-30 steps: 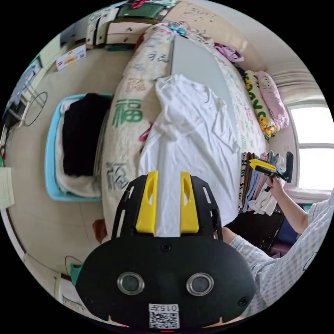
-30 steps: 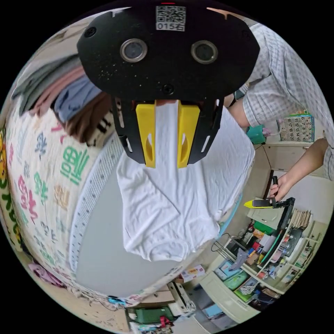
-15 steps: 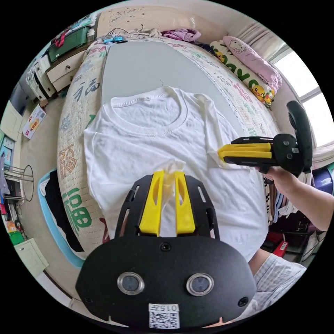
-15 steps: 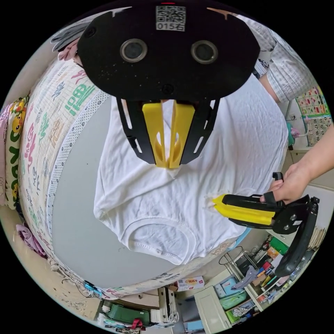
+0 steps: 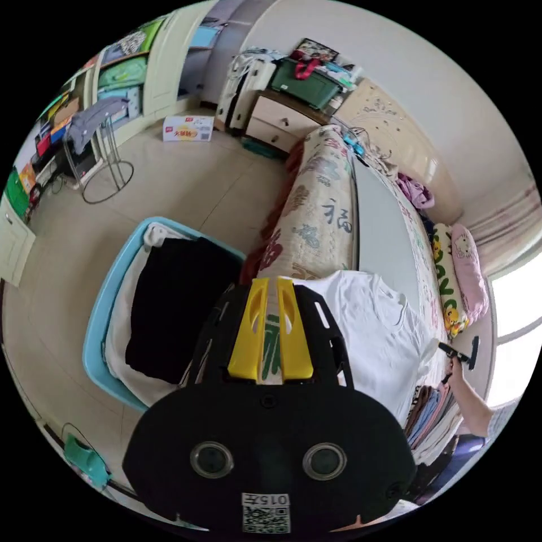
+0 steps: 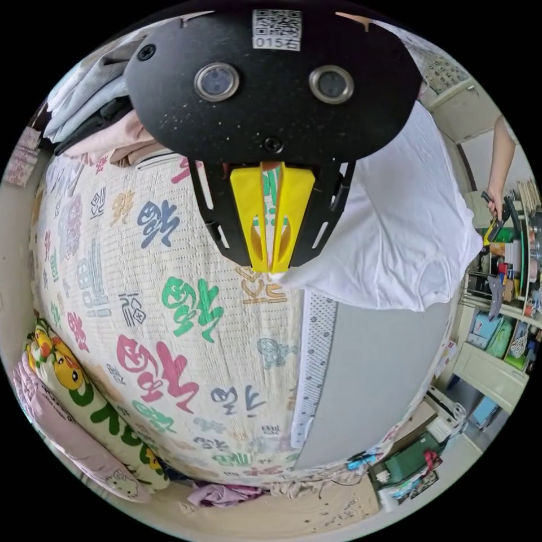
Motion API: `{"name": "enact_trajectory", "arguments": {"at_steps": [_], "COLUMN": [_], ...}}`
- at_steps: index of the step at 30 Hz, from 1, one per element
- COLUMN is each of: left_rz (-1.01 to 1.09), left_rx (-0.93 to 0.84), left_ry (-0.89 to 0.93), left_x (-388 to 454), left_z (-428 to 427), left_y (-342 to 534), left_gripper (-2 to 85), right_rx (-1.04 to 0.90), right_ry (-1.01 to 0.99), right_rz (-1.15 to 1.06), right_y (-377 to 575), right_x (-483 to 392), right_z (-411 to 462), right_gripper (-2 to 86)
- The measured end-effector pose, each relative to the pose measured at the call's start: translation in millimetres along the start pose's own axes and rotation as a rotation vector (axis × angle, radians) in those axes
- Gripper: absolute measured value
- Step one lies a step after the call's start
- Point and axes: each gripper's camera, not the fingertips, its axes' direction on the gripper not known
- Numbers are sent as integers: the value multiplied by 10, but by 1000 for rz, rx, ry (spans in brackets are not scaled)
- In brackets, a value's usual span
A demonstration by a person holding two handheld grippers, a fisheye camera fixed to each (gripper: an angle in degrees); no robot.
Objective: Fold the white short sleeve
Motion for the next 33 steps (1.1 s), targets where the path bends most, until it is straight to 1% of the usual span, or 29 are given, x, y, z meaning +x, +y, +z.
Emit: {"name": "enact_trajectory", "arguments": {"at_steps": [2, 3, 4, 5, 6, 7, 9, 10, 12, 14, 16, 19, 21, 24, 27, 28, 30, 31, 33], "left_rz": [7, 43, 89, 125, 217, 301, 409, 461, 497, 518, 549, 595, 613, 613, 552, 541, 535, 534, 537], "left_rx": [45, 66, 69, 56, 2, -56, -126, -178, -237, -263, -289, -291, -283, -272, -284, -262, -239, -234, -257], "left_ry": [-19, -49, -42, -19, 47, 103, 154, 174, 177, 166, 135, 119, 107, 87, 88, 110, 174, 206, 237], "left_x": [0, 100, 242, 331, 547, 788, 1155, 1370, 1610, 1776, 1938, 2075, 2134, 2194, 2120, 2053, 1907, 1785, 1605], "left_z": [-100, -148, -133, -96, 34, 208, 520, 759, 1091, 1330, 1546, 1711, 1774, 1867, 1881, 1798, 1608, 1459, 1241], "left_y": [-22, -29, -37, -50, -90, -124, -153, -173, -206, -235, -266, -284, -312, -368, -399, -372, -274, -159, 84], "left_gripper": [7, 5, 3, 2, -1, -3, -5, -5, -7, -8, -8, -8, -8, -8, -5, -4, 1, 4, 10], "right_rx": [43, 91, 114, 147, 154, 144, 94, 87, 55, -27, -8, -8, 27, 40, 0, 7, 43, 42, 1], "right_ry": [20, 1, -21, -86, -122, -181, -216, -211, -205, -179, -149, -78, 14, 19, -126, -143, -182, -184, -195], "right_rz": [-15, -43, -58, -115, -154, -243, -367, -383, -405, -391, -388, -441, -484, -474, -410, -398, -345, -324, -205], "right_y": [-55, -81, -98, -144, -173, -243, -403, -442, -569, -734, -813, -949, -1041, -1187, -1368, -1364, -1259, -1224, -1093], "right_x": [-100, -224, -298, -486, -597, -844, -1334, -1433, -1647, -1764, -1787, -1871, -1952, -1947, -1721, -1657, -1298, -1180, -617], "right_z": [-169, -307, -374, -483, -519, -549, -506, -486, -405, -272, -317, -440, -529, -616, -822, -889, -1173, -1222, -1301], "right_gripper": [-4, -4, -4, -4, -4, -3, -4, -4, -5, -6, -8, -9, -8, -6, 12, 22, 70, 79, 106]}}
